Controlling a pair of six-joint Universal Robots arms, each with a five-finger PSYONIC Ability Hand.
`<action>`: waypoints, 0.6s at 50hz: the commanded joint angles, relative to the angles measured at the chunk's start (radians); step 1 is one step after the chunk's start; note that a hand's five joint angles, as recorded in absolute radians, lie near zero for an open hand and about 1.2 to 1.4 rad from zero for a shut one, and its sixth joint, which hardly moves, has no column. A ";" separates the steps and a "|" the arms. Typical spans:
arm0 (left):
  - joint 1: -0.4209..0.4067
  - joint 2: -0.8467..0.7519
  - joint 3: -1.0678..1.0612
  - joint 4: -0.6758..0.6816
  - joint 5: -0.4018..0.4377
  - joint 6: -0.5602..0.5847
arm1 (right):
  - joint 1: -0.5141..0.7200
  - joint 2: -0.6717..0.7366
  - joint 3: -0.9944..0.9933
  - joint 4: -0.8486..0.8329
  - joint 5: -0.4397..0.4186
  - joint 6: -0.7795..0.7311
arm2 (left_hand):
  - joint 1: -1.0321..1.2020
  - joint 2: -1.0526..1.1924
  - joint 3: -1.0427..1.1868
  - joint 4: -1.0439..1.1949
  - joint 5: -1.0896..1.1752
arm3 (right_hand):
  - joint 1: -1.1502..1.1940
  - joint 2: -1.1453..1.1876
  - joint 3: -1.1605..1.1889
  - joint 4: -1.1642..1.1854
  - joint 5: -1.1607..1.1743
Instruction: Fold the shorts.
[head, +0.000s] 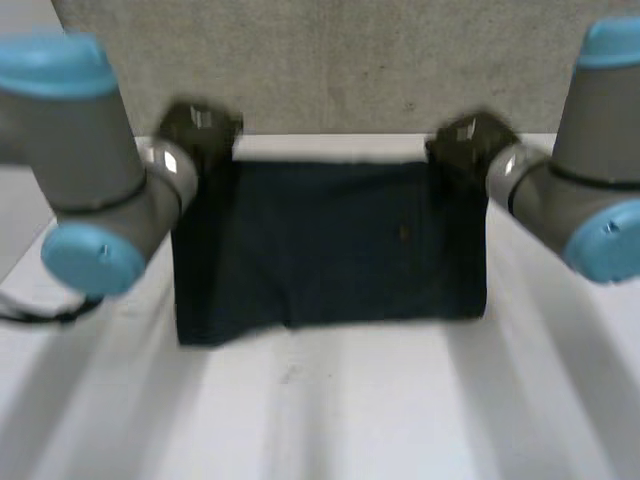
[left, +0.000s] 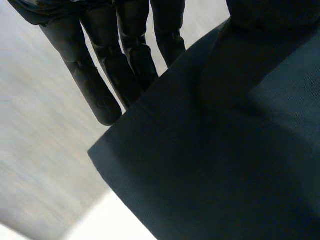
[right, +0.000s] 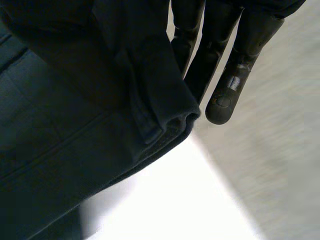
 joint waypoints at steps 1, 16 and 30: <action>-0.018 0.059 0.366 0.240 -0.011 0.008 | 0.023 -0.101 -0.231 -0.405 0.028 0.072 | 0.249 0.200 0.204 0.200 0.266 | 0.416 0.218 0.206 0.205 0.258; -0.026 0.227 -0.099 0.538 -0.017 -0.001 | 0.012 -0.181 0.042 -0.403 0.007 0.224 | 0.249 0.200 0.204 0.200 0.266 | 0.416 0.218 0.206 0.205 0.258; -0.041 0.032 -0.608 0.581 -0.022 0.008 | 0.023 0.099 0.321 -0.376 -0.047 0.039 | 0.249 0.200 0.204 0.200 0.266 | 0.416 0.218 0.206 0.205 0.258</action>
